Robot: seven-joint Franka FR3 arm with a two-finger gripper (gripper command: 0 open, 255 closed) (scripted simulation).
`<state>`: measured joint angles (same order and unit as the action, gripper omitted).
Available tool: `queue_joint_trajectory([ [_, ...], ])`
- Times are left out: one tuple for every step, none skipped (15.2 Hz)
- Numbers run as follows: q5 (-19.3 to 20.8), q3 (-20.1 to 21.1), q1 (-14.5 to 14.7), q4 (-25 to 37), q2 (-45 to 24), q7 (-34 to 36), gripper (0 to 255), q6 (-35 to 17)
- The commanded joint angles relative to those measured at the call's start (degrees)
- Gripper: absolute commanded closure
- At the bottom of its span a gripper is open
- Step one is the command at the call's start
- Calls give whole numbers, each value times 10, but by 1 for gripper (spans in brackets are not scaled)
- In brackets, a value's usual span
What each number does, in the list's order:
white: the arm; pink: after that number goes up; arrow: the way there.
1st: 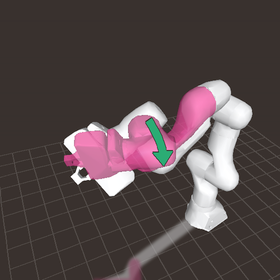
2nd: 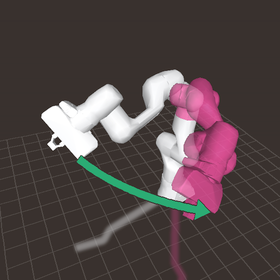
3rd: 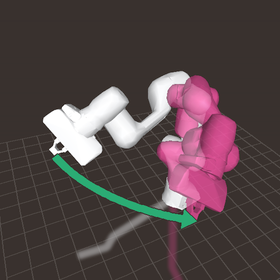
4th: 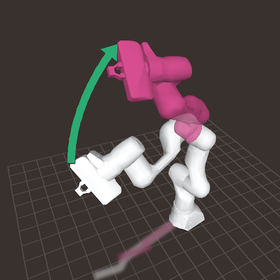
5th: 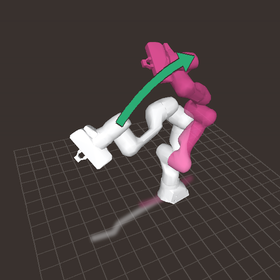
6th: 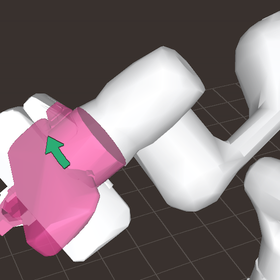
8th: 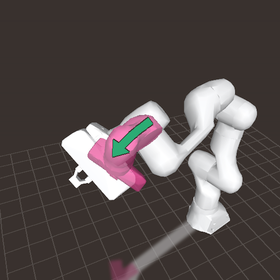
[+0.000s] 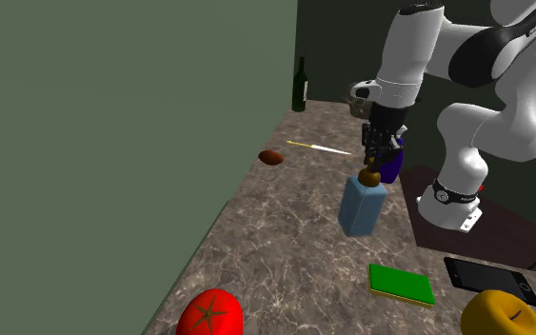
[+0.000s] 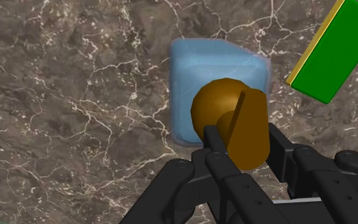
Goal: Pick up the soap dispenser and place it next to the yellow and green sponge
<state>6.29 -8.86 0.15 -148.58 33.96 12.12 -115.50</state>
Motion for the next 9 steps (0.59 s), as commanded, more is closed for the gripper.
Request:
queue_joint_trajectory([
  [0,0,0,0,0,0,255,-1],
  [0,0,0,0,0,0,255,-1],
  [0,0,0,0,0,0,255,-1],
  [0,0,0,0,0,0,0,-1],
  [0,0,0,0,0,0,0,-1],
  [0,0,0,0,0,0,0,-1],
  [0,0,0,0,0,0,0,-1],
  [0,0,0,0,0,0,0,-1],
  [0,0,0,0,0,0,0,-1],
])
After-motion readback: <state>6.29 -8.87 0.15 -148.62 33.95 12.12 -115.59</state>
